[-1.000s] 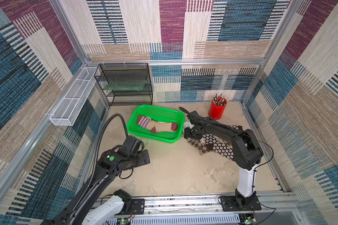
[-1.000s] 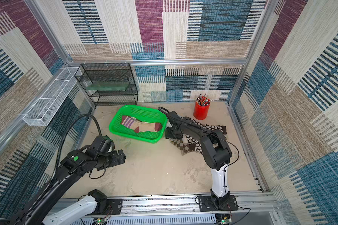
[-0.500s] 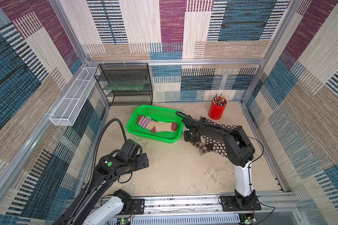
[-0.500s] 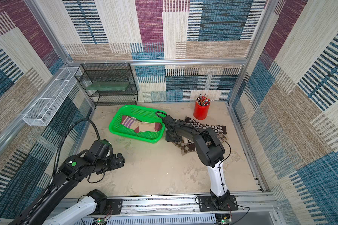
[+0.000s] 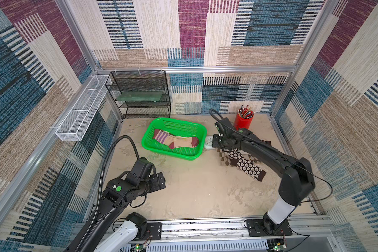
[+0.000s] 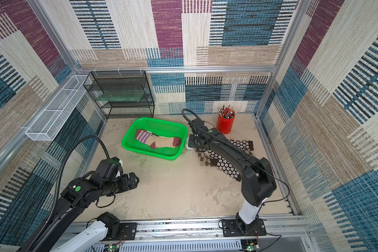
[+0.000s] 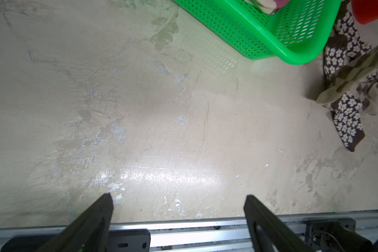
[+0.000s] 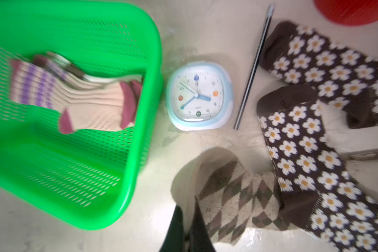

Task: Place the socks together as a pair
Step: Pick up the sock at the center of the board.

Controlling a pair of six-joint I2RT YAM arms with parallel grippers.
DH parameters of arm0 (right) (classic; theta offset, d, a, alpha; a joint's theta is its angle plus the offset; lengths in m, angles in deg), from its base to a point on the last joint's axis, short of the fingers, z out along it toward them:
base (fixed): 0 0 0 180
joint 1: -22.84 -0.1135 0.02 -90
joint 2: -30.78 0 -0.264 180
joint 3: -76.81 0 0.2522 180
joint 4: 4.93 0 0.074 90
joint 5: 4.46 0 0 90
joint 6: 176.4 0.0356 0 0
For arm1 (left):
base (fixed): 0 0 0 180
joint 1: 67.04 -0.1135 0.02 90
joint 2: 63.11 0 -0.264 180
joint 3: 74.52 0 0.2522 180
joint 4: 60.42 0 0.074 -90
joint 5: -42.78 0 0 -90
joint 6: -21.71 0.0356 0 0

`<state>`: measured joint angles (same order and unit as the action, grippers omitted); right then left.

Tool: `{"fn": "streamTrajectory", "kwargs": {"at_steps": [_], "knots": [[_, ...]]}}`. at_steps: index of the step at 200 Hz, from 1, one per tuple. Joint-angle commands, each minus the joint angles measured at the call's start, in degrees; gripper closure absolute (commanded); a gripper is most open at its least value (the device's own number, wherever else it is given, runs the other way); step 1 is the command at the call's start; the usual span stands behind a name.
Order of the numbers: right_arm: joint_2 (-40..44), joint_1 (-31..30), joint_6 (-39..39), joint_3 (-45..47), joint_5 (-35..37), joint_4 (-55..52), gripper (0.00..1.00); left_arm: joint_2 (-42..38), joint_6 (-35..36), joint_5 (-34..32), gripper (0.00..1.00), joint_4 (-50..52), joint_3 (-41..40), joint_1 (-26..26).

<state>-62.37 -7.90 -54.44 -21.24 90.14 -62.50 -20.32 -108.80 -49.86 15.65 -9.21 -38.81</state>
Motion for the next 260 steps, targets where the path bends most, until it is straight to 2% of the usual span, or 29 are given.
{"fn": "streamTrajectory", "kwargs": {"at_steps": [1,20,42,74,97,114,152,180,203,229,260], "knots": [[6.2,0.3,-1.9,-1.7,-7.1,-3.6,1.00,-0.5,1.2,0.6,0.06,-2.2,0.7,-0.1],[11.7,-0.5,-0.9,-2.2,-12.7,-2.3,1.00,-0.1,1.3,0.5,0.06,-2.4,1.6,-0.1],[15.6,-2.7,2.1,-3.4,-15.7,0.0,1.00,0.4,1.6,0.5,0.06,-3.2,2.5,-0.1],[15.8,-7.1,3.5,-9.9,-19.3,0.0,1.00,0.9,1.7,0.4,0.07,-4.0,3.6,-0.2],[15.6,-10.2,6.0,-13.6,-24.7,1.9,1.00,0.7,1.7,-0.6,0.07,-3.3,4.5,-0.1],[15.9,-12.6,9.5,-12.2,-29.1,5.0,1.00,-0.2,1.2,-2.8,0.07,-1.8,5.1,-0.1],[15.5,-19.7,12.6,-8.3,-30.7,10.8,1.00,-2.8,-1.3,-9.4,0.07,4.5,7.2,-0.1],[12.8,-22.5,16.3,-7.7,-33.1,15.7,1.00,-4.2,-3.2,-14.0,0.07,9.1,9.1,-0.2],[11.4,-22.5,18.0,-8.2,-34.2,14.7,1.00,-4.1,-2.7,-16.1,0.07,11.0,10.9,-0.2],[13.9,-20.4,16.7,-0.4,-36.1,14.7,1.00,-2.2,-1.5,-16.0,0.08,11.1,11.7,-0.2],[21.4,-14.3,14.1,22.9,-37.9,18.7,1.00,1.4,-0.8,-13.0,0.08,8.5,11.0,-0.1]]}}
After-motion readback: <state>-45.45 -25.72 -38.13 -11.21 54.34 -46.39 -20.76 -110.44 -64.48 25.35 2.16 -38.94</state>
